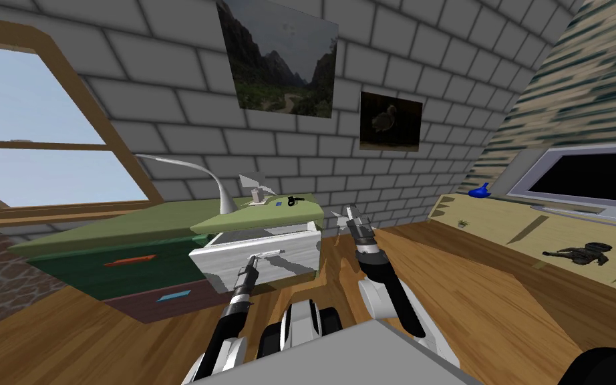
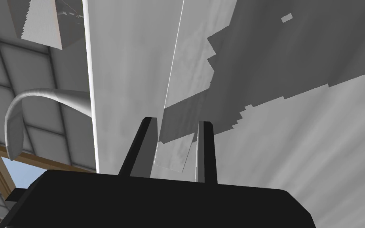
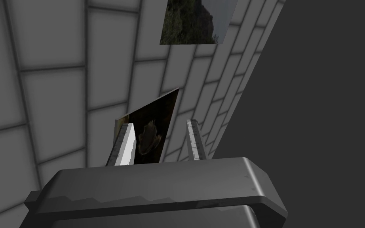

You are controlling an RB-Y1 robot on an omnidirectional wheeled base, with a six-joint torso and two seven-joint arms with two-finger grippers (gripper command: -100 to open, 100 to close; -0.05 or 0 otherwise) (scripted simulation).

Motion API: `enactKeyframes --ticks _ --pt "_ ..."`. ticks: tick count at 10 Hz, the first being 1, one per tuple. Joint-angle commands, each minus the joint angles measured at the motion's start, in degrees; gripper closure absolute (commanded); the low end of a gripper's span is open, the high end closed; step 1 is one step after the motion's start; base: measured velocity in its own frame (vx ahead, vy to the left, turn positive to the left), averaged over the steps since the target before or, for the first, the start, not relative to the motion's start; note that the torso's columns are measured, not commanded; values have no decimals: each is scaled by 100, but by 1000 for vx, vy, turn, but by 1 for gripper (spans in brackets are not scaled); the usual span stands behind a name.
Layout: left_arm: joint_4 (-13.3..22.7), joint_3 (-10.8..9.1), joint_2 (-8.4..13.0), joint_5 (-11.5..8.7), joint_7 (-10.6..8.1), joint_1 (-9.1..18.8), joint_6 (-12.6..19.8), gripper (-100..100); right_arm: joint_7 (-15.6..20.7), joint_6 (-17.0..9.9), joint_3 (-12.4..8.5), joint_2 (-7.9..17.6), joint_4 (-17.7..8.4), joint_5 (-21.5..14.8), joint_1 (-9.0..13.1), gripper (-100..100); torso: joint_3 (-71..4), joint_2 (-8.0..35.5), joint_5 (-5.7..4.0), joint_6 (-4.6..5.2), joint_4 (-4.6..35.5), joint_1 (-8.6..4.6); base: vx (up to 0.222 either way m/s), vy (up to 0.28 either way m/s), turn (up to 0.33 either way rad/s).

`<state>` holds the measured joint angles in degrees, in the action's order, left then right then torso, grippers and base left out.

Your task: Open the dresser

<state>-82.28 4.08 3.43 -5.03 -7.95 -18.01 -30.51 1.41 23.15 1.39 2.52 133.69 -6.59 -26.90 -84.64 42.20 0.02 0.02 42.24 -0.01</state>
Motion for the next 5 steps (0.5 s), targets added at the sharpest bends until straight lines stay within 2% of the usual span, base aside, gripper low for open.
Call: enactKeyframes --ticks 1,2,3,4,5 --pt "-74 47 23 4 -26 -88 11 100 0 0 0 0 0 0 0 0 11 10 4 6 -2 -8 -183 -10 17" --pt "-108 66 32 6 -35 -125 13 100 0 0 0 0 0 0 1 0 10 9 5 8 -2 -2 -167 3 6" --pt "-68 38 32 2 -26 -86 -11 100 0 0 0 0 0 0 0 0 5 1 5 7 -1 1 -77 0 2" --pt "-193 -109 15 -22 0 60 283 -100 0 0 0 0 0 0 -1 0 -11 -25 -1 3 1 1 -75 7 -90" --pt "-259 -185 5 -35 13 141 435 -100 0 0 0 0 0 0 -1 0 -9 -16 -3 2 2 2 -94 -8 -129"
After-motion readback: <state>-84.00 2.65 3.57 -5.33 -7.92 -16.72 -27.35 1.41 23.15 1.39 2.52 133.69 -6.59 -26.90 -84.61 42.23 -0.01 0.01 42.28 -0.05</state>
